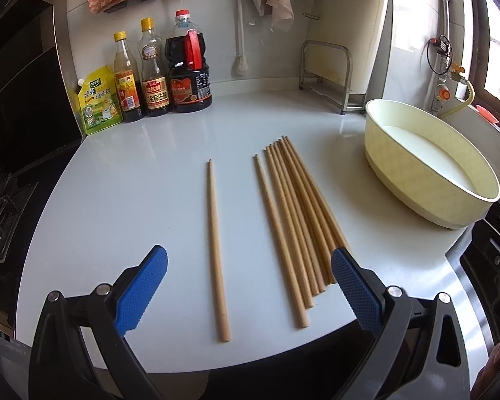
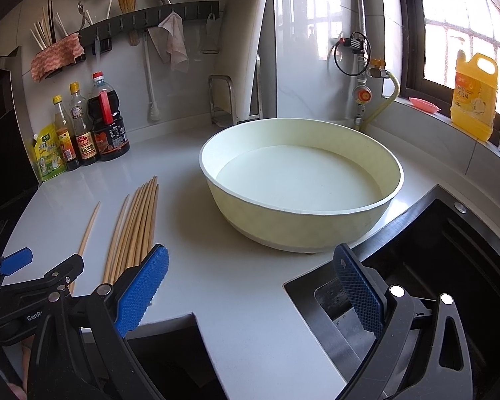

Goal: Organize utensils
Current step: 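Close left tool on the lone chopstick while right tool grasps one from the row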

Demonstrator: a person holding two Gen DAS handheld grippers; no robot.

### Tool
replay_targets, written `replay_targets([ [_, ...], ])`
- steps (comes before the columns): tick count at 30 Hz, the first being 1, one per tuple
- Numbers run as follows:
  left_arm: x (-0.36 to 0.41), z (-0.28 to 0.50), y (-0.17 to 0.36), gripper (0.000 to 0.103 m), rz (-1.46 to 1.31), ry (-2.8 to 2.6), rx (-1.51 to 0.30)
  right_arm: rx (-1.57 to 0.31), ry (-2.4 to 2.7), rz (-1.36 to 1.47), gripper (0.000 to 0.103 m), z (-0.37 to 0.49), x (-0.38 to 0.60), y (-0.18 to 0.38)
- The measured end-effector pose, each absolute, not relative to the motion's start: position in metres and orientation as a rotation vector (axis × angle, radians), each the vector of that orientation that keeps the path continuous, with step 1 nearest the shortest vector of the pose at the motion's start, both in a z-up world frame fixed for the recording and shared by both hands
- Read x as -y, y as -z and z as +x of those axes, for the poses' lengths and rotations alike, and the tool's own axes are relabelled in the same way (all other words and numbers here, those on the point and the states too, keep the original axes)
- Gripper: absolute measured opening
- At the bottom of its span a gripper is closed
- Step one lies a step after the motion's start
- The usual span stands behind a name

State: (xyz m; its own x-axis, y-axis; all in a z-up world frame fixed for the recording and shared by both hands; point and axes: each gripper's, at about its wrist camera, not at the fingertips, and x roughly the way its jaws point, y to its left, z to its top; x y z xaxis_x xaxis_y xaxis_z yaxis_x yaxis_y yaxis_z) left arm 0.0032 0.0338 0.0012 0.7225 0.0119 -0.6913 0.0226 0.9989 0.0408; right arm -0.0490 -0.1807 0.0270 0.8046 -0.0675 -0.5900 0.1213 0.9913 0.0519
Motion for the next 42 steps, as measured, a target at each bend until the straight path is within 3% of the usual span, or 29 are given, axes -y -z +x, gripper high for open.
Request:
replay_targets([
  [14, -0.093, 0.045, 0.020, 0.097, 0.004, -0.072, -0.906, -0.808, -0.135, -0.061, 0.095, 0.009, 0.113, -0.007],
  [23, -0.114, 0.071, 0.027, 0.097, -0.026, -0.092, -0.938, -0.917, -0.017, -0.202, 0.095, 0.060, 0.097, 0.015],
  [42, -0.119, 0.084, 0.046, 0.097, -0.017, -0.069, -0.987, -0.998, 0.088, -0.083, 0.094, 0.079, 0.099, 0.037],
])
